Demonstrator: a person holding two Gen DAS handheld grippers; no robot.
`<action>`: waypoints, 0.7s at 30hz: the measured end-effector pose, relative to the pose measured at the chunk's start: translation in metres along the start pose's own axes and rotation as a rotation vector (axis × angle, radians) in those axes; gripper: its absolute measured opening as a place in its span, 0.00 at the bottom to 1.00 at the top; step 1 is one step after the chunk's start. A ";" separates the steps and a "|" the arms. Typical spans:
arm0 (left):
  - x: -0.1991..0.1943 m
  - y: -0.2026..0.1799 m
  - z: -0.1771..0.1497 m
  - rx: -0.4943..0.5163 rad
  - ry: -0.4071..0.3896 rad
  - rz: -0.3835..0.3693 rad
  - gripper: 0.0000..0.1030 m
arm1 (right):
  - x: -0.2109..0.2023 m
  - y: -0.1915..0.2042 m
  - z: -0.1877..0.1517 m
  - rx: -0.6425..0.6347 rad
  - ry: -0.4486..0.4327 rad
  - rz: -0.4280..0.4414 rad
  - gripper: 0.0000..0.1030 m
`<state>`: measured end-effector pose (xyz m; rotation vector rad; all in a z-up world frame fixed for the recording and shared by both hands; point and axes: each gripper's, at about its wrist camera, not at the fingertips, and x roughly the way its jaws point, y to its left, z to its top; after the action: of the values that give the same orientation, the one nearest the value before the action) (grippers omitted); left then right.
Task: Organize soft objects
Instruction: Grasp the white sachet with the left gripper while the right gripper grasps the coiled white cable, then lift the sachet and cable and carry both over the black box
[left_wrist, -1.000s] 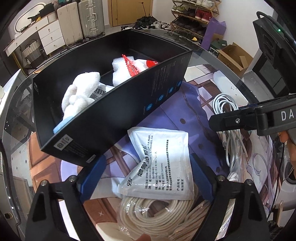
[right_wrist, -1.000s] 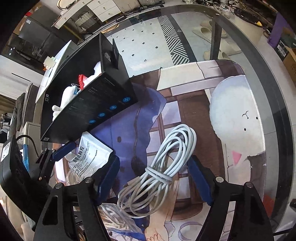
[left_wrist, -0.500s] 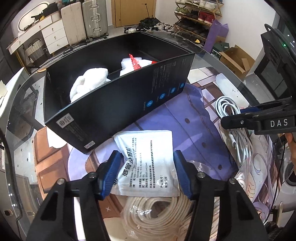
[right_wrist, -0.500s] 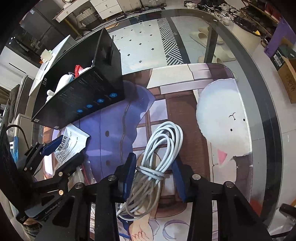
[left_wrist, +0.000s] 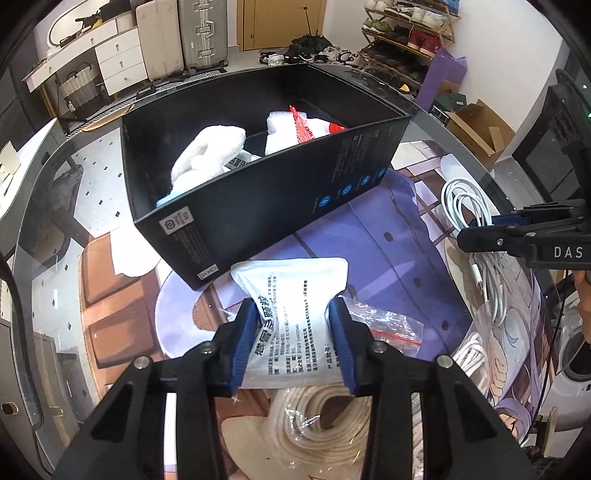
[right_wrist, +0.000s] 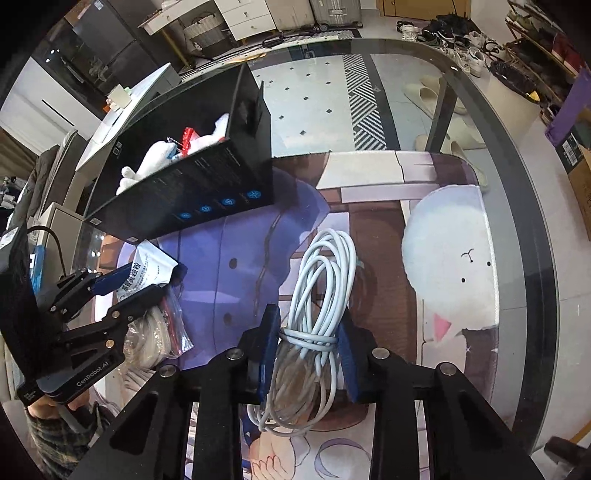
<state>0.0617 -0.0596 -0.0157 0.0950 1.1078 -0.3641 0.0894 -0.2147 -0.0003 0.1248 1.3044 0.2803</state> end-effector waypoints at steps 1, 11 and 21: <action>-0.001 0.000 0.000 -0.002 -0.001 0.002 0.36 | -0.002 0.001 0.002 0.001 -0.005 0.011 0.28; -0.015 0.009 -0.004 -0.043 -0.021 0.023 0.36 | -0.009 0.019 0.015 -0.061 -0.043 0.045 0.18; -0.018 0.011 -0.006 -0.046 -0.032 0.021 0.36 | 0.013 0.008 0.018 0.025 0.021 0.096 0.28</action>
<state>0.0533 -0.0439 -0.0033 0.0602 1.0819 -0.3198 0.1086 -0.2027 -0.0061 0.2072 1.3249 0.3481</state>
